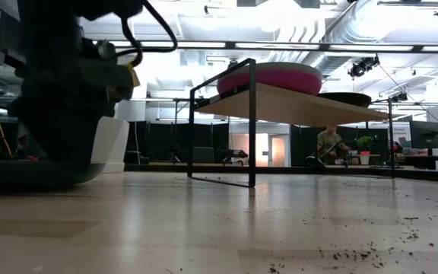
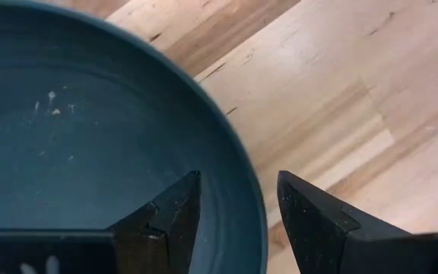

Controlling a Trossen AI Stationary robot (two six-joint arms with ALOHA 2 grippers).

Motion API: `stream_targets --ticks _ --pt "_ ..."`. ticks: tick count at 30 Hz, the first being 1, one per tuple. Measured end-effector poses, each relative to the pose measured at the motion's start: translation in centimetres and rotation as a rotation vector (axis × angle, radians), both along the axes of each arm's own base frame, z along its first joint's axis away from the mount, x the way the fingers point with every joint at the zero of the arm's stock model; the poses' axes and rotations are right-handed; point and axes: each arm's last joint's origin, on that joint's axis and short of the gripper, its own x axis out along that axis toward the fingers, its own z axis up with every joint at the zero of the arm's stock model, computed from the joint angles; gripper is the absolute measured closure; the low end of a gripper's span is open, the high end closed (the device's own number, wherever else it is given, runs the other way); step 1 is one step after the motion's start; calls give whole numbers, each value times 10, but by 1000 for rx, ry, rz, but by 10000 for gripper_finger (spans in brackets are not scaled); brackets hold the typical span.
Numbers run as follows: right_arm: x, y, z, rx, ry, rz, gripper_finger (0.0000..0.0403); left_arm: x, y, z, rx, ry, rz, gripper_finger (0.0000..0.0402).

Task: Place and stack plates onto a shelf
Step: Stack the left black plate on top of the gray plate on the shelf

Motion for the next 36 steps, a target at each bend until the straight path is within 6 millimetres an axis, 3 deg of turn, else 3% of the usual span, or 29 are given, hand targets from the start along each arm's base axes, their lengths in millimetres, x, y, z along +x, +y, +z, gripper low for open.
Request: stream_targets --ticks 9,12,17,22,27,36 --pt "0 0 0 -2 4 0 208 1 -1 -9 13 32 -28 250" --pt "0 0 0 -2 4 -1 208 1 0 -7 19 36 -46 286" --pt "0 0 0 3 3 -2 208 -1 0 -4 36 39 -105 380" --pt "0 0 -2 44 6 -13 208 -6 3 11 44 14 -140 387" --pt "-1 0 -2 63 11 -19 208 -27 14 55 59 -51 -191 398" --pt "1 1 7 100 -82 -19 208 -58 46 179 263 -245 -233 400"
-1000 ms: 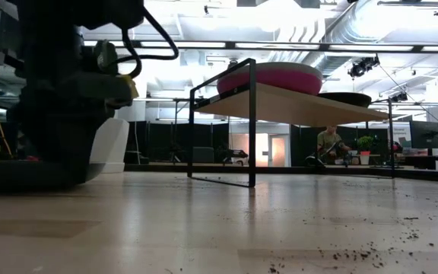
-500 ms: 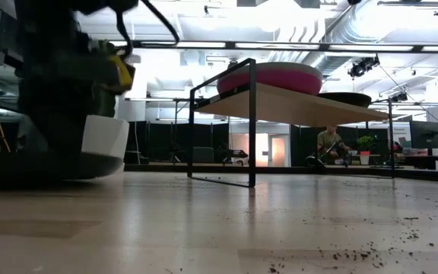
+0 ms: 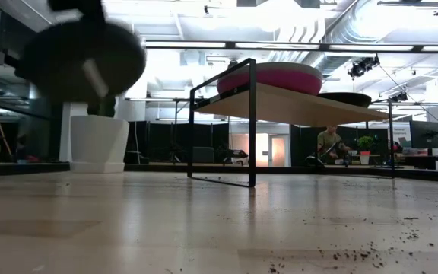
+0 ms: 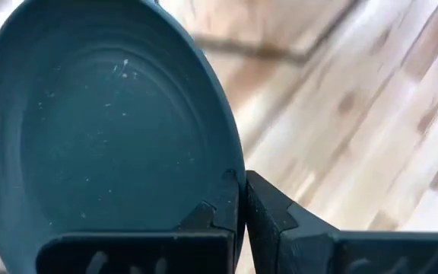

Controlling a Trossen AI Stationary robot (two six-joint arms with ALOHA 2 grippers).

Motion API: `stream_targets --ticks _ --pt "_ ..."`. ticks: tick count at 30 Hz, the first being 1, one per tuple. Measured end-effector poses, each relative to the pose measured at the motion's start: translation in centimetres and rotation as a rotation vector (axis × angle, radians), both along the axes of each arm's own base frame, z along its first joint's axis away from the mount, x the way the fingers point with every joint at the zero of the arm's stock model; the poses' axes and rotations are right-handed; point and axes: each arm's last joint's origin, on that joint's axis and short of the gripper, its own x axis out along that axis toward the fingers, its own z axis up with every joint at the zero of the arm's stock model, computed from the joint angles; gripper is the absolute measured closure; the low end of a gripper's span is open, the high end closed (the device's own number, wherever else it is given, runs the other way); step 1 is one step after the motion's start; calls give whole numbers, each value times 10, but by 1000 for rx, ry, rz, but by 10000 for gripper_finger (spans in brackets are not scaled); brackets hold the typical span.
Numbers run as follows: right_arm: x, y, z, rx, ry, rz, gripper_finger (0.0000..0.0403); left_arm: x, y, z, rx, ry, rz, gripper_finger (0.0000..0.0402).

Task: Place and stack plates onto a shelf
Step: Stack the left black plate on top of the gray plate on the shelf

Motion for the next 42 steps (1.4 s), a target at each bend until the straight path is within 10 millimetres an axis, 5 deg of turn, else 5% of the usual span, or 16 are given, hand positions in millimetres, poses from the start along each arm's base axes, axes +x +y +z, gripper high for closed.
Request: stream_targets --ticks 7,14,21,29,42 --pt "0 -1 22 -28 -184 -31 208 20 28 68 206 -93 -107 401" --pt "-6 -7 35 -103 -250 -127 208 72 40 87 408 -54 -333 401" --pt "-8 -11 35 -147 -221 -277 208 129 27 66 582 17 -648 401" --pt "-11 -16 34 -142 -187 -475 208 169 10 27 694 131 -948 401" --pt "-12 -16 34 -142 -182 -495 208 203 20 -18 680 233 -961 401"
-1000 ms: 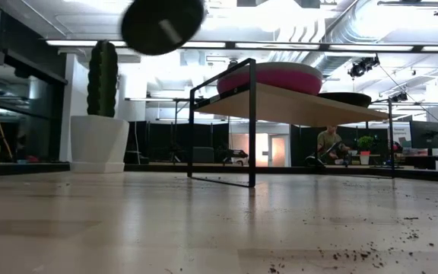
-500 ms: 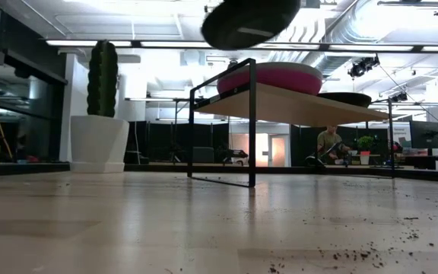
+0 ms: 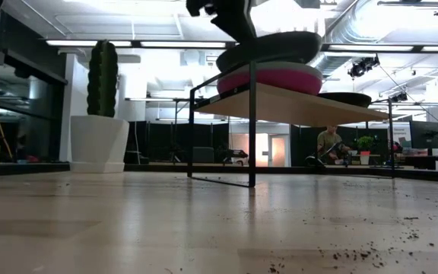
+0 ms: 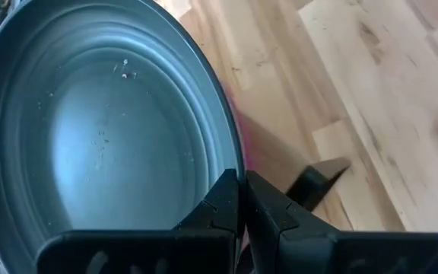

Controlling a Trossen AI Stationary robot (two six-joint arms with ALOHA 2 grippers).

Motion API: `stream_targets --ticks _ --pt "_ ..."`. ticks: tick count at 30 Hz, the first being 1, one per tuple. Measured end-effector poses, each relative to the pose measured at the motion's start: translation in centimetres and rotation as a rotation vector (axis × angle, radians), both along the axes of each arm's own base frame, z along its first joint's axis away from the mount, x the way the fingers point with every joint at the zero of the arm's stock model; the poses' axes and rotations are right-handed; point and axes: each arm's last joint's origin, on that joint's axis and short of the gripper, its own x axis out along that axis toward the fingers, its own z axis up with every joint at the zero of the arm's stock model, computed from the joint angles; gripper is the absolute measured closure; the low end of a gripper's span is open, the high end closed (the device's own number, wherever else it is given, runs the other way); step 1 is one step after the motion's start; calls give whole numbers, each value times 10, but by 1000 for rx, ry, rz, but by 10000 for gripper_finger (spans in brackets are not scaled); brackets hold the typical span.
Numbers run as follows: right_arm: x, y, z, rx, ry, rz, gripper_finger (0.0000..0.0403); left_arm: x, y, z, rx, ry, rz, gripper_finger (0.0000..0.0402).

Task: Place and stack plates onto a shelf
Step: Stack the left black plate on top of the gray plate on the shelf

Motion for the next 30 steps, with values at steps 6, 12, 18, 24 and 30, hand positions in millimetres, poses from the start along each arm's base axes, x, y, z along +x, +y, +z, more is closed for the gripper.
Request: stream_targets --ticks 6,12,18,24,30 --pt "0 0 0 6 -4 0 208 2 6 1 -47 -21 20 401" --pt "0 0 0 5 -4 1 208 2 5 1 -102 -24 14 390" --pt "0 0 -1 3 1 1 208 2 7 1 -115 -23 9 382" --pt "0 0 -1 3 1 1 208 2 13 1 -120 -24 21 381" --pt "0 0 -1 3 2 1 208 3 18 1 -146 -31 46 380"
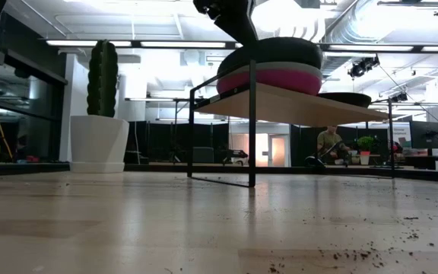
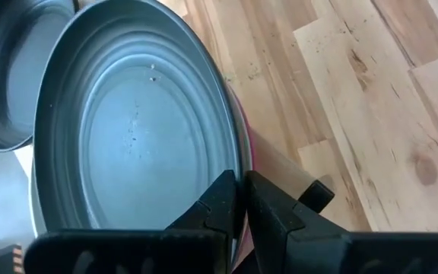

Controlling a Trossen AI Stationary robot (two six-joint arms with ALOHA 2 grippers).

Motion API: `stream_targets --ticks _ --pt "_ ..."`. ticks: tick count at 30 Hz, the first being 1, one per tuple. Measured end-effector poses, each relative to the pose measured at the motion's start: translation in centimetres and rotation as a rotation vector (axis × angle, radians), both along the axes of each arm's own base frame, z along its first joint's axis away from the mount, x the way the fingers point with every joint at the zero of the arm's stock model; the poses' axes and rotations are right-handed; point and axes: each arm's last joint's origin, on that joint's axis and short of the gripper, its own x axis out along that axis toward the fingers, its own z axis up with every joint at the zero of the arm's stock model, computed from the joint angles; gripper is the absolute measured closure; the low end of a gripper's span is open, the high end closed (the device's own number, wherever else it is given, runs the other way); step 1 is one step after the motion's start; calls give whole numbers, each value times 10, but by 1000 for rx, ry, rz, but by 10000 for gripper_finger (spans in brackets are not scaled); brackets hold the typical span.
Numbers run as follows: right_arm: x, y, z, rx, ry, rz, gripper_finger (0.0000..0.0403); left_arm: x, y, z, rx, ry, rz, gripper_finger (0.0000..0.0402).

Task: Place and stack plates onto a shelf
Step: Stack the left black plate on top of the gray plate on the shelf

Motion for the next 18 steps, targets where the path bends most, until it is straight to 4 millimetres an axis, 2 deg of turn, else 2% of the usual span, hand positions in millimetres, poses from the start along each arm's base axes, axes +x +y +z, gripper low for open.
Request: stream_targets --ticks 18 --pt "0 0 0 0 0 0 208 0 -1 0 -25 -2 -1 379"
